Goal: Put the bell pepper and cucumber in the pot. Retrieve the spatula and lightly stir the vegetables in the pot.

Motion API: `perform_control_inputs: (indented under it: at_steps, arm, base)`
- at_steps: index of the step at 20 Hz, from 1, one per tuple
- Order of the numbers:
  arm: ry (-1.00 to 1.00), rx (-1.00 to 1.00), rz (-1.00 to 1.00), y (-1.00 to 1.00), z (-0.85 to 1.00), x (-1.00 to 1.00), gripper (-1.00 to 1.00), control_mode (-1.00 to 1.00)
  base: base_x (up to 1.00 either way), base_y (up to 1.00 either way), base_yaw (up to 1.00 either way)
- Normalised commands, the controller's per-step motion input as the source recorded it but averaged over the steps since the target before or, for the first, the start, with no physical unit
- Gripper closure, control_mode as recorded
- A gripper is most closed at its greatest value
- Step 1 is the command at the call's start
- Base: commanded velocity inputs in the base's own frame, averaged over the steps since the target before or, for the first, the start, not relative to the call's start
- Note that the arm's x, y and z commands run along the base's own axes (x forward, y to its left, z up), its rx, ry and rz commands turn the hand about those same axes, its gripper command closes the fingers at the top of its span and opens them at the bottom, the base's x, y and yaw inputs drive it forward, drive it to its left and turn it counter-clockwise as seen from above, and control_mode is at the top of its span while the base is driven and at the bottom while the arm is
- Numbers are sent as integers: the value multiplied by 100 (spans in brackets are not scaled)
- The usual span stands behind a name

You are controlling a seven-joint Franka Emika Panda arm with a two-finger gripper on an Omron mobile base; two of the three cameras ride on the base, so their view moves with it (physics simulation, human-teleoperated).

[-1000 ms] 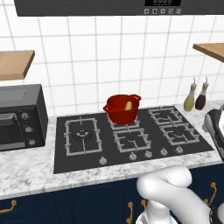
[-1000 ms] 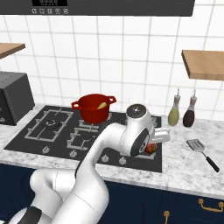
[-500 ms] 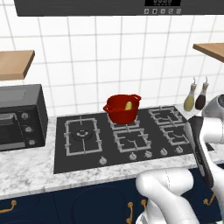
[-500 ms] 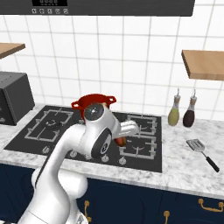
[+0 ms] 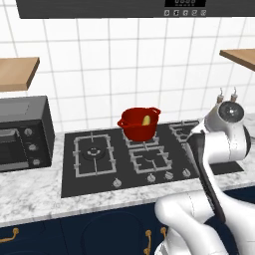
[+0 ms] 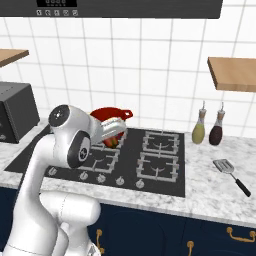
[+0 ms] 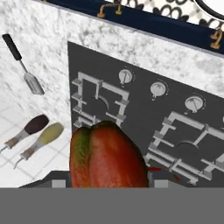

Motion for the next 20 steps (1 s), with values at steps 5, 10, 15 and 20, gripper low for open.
perform_control_inputs:
  at_steps: [5, 10, 15, 20]
  arm:
    - [-8, -11, 8, 36, 48, 33, 100, -100]
    - [-1, -2, 9, 32, 35, 47, 100, -100]
    - [1, 6, 11, 41, 18, 49, 100, -100]
    - [4, 2, 5, 37, 0, 45, 100, -100]
  base:
    - [0, 0, 0]
    - [0, 0, 0]
    - [0, 0, 0]
    - [0, 0, 0]
